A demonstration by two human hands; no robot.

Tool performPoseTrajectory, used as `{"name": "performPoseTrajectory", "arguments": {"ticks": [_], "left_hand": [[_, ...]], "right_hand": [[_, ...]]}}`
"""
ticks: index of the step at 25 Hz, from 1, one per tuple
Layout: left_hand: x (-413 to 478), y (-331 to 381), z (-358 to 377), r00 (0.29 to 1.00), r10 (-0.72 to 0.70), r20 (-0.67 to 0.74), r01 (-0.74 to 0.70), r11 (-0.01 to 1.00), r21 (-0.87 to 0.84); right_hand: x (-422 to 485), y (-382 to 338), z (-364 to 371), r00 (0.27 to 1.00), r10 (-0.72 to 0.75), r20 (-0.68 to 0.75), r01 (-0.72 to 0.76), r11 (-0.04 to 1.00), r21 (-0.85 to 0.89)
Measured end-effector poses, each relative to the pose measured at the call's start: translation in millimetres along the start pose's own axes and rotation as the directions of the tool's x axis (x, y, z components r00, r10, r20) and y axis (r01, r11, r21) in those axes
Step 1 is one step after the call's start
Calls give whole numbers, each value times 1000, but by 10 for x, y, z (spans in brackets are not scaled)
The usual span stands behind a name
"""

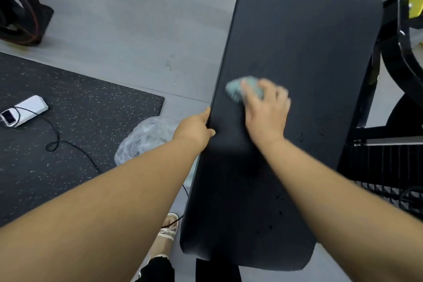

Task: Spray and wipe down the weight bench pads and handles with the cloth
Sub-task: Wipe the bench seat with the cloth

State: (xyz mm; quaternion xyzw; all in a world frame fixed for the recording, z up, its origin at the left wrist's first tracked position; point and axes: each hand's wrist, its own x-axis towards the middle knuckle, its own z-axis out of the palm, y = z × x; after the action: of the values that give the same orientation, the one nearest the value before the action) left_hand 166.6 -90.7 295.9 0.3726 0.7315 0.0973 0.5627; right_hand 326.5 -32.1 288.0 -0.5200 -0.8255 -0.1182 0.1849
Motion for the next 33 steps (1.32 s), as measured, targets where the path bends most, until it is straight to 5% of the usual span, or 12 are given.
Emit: {"name": "performPoseTrajectory", "arguments": {"ticks": [3,7,11,16,21,24,28,33], "left_hand": [[-96,57,42,995,54,-80,-43,990,134],[-429,80,130,955,141,-260,-32,923,382],[-648,128,242,890,450,-68,-273,648,711],[-508,143,463,936,350,28,-159,351,923],[-455,139,516,938,345,29,-106,209,972],[-443,182,551,939,344,19,-87,183,979],[-431,225,543,933,358,29,-69,99,993],[-433,323,614,941,337,24,-37,31,999]], "right_hand": [[439,-52,69,948,305,-88,-307,951,-16],[-835,-301,-206,972,235,-10,-234,969,79],[-2231,-464,-682,963,140,232,-166,981,98],[-1031,-147,-240,964,265,22,-266,963,35],[61,176,-27,872,481,87,-484,875,24],[-793,-36,-145,940,341,-5,-340,938,69],[-2336,-315,-610,957,212,197,-232,969,81],[-1729,-38,-400,973,202,109,-207,978,38]]}}
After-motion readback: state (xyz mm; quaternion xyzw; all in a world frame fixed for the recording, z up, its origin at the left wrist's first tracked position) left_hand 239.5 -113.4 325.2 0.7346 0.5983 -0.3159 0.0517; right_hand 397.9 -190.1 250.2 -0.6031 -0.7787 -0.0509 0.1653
